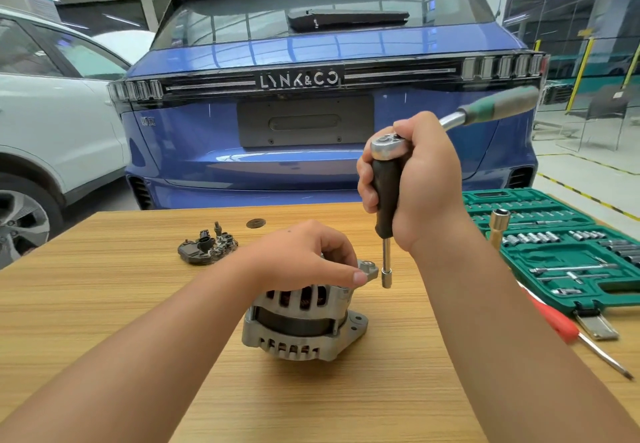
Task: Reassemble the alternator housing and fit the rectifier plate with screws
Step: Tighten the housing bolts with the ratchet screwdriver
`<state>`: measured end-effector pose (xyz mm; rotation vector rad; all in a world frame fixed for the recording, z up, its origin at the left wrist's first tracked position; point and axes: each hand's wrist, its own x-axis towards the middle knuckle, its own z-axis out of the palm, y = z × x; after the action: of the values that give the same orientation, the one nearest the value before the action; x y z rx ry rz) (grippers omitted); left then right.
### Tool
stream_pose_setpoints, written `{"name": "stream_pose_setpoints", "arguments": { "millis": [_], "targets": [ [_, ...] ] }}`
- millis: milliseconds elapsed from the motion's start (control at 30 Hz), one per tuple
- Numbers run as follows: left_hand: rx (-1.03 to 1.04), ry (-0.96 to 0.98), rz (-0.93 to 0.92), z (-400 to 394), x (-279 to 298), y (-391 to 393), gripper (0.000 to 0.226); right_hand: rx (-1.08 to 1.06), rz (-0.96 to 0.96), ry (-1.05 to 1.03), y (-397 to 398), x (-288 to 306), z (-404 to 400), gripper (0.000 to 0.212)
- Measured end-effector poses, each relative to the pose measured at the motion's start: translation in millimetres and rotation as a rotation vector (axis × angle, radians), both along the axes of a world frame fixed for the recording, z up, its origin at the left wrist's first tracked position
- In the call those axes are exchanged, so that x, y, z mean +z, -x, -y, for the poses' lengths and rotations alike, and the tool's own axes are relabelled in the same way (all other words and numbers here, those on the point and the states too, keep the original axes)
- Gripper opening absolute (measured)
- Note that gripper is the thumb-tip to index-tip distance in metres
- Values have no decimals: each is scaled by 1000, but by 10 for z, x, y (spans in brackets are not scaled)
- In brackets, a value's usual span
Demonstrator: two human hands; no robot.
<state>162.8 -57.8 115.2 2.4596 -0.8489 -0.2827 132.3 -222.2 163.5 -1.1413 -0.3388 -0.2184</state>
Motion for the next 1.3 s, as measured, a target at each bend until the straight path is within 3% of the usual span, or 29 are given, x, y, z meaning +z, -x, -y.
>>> {"name": "stream_pose_setpoints", "arguments": {
  "millis": [200, 333, 400, 500, 567, 633, 700, 767, 867, 967, 1033, 1067, 1167, 1233, 1300],
  "targets": [
    [-5, 6, 16, -5, -25, -15, 41, -22, -152, -52, 68, -209, -17, 37],
    [2, -30, 143, 6, -62, 45, 55, -59, -241, -21, 176, -328, -1, 40],
    [-6, -124, 284, 13, -77, 100, 60, -32, -278, -12, 261, -353, 18, 40],
    [-12, -346, 687, 39, -74, 244, 72, -38, -280, -7, 402, -376, 58, 41],
    [4, -209, 835, 123, -126, 406, 71, -81, -259, -2, 510, -377, 72, 40],
    [60, 140, 744, 268, -238, 619, 60, -134, -240, -31, 620, -359, 58, 32],
    [127, 431, 421, 441, -334, 810, 50, -195, -213, -82, 719, -338, 33, 27],
    [151, 624, 137, 588, -399, 950, 35, -262, -160, -52, 812, -318, 5, 28],
    [139, 840, -69, 729, -398, 1066, 28, -351, -42, 147, 982, -329, -17, 27],
    [85, 951, -149, 761, -391, 1154, 31, -413, 147, 605, 1147, -384, 105, 20],
    [76, 967, -141, 729, -419, 1152, 31, -323, 237, 866, 1236, -404, 270, 40],
    [71, 952, -131, 704, -444, 1135, 29, -242, 244, 895, 1277, -398, 345, 47],
    [50, 906, -135, 655, -531, 1111, 28, -124, 102, 656, 1328, -346, 486, 51],
    [53, 866, -124, 660, -565, 1099, 23, -200, -112, 488, 1310, -274, 507, 34],
    [77, 812, -94, 677, -570, 1099, 23, -178, -335, 455, 1292, -205, 532, 25]
  ]
}}
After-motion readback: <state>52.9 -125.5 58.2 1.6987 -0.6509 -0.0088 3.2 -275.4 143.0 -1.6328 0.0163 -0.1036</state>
